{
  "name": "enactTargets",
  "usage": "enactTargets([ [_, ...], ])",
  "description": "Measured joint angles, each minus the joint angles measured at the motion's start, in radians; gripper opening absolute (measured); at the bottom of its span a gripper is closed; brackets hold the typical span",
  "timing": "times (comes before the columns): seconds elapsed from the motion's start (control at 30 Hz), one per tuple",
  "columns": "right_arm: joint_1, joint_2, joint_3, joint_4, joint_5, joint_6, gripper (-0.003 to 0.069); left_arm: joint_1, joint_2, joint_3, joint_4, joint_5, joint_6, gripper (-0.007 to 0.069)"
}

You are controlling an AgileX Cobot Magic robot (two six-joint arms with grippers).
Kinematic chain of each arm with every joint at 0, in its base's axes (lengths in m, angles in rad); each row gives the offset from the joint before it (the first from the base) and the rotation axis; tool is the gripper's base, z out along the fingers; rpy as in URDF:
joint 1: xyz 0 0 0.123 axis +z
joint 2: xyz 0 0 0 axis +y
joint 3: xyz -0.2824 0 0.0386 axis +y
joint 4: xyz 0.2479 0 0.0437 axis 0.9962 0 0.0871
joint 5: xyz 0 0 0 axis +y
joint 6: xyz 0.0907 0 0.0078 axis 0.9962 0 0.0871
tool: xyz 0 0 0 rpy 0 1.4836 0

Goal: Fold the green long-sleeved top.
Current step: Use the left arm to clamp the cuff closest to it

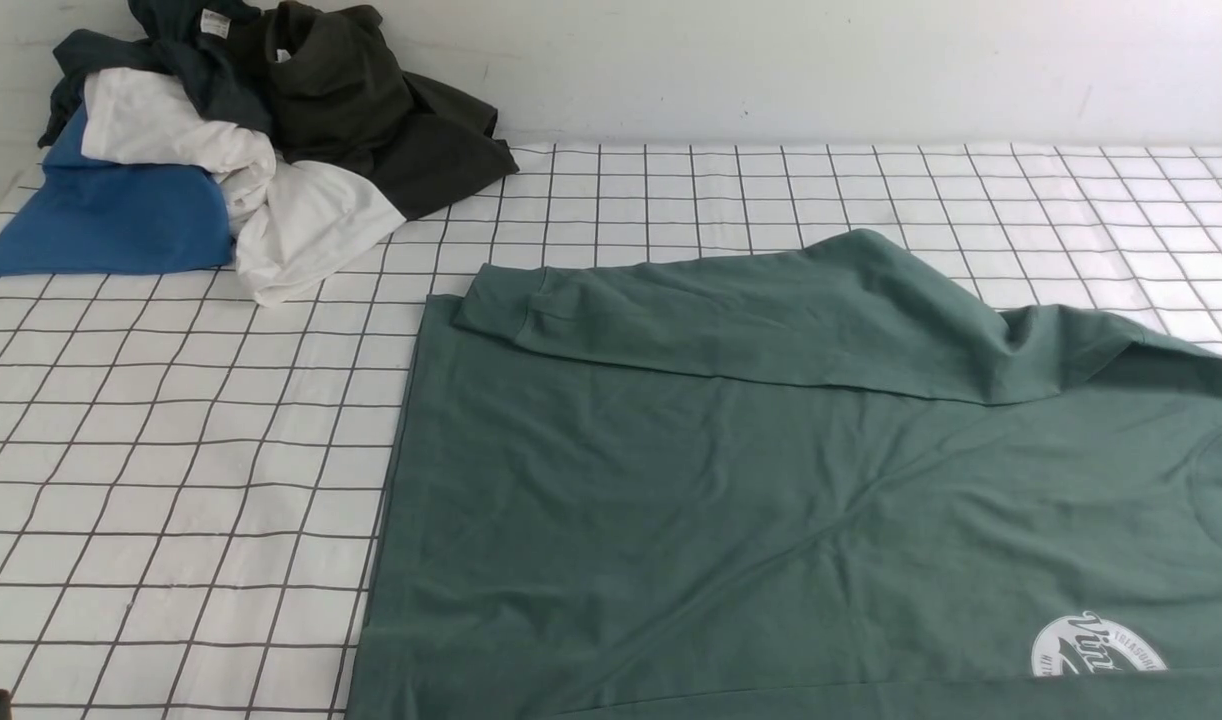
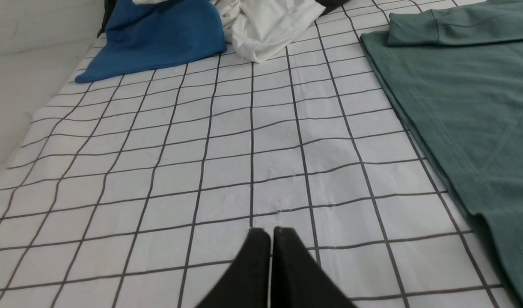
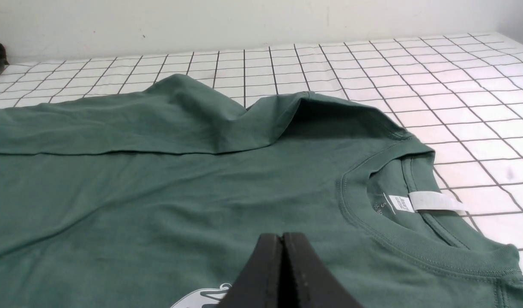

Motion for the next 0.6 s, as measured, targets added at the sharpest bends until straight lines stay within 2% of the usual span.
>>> enactTargets([
  [0.07,0.0,0.0,0.0,0.004,-0.001,0.006,-0.0014,0.0,0.0,0.0,-0.035,-0.003,-0.03,-0.0008],
  [0.13,0.0,0.0,0.0,0.028,-0.004,0.034,-0.0014,0.0,0.0,0.0,-0.17,-0.018,-0.114,-0.0008],
  [0.23,0.0,0.0,0.002,0.152,-0.016,0.108,-0.0014,0.0,0.0,0.0,-0.442,-0.062,-0.28,-0.0008],
  [0.27,0.0,0.0,0.002,0.163,-0.016,0.121,-0.0014,0.0,0.0,0.0,-0.481,-0.065,-0.3,-0.0008],
  [0.3,0.0,0.0,0.002,0.248,-0.016,0.171,-0.0014,0.0,0.0,0.0,-0.608,-0.074,-0.358,-0.0008],
  [0.37,0.0,0.0,0.003,0.389,-0.016,0.241,-0.0014,0.0,0.0,0.0,-0.733,-0.082,-0.393,-0.0008],
  [0.43,0.0,0.0,0.003,0.537,-0.016,0.316,-0.0014,0.0,0.0,0.0,-0.821,-0.092,-0.394,-0.0008],
  [0.5,0.0,0.0,0.003,0.62,-0.016,0.344,-0.0014,0.0,0.0,0.0,-0.848,-0.095,-0.393,-0.0008],
  [0.57,0.0,0.0,0.003,0.759,-0.03,0.363,-0.0014,0.0,0.0,0.0,-0.877,-0.103,-0.393,-0.0008],
  [0.6,0.0,0.0,0.003,0.759,-0.03,0.363,-0.0014,0.0,0.0,0.0,-0.879,-0.104,-0.393,-0.0008],
])
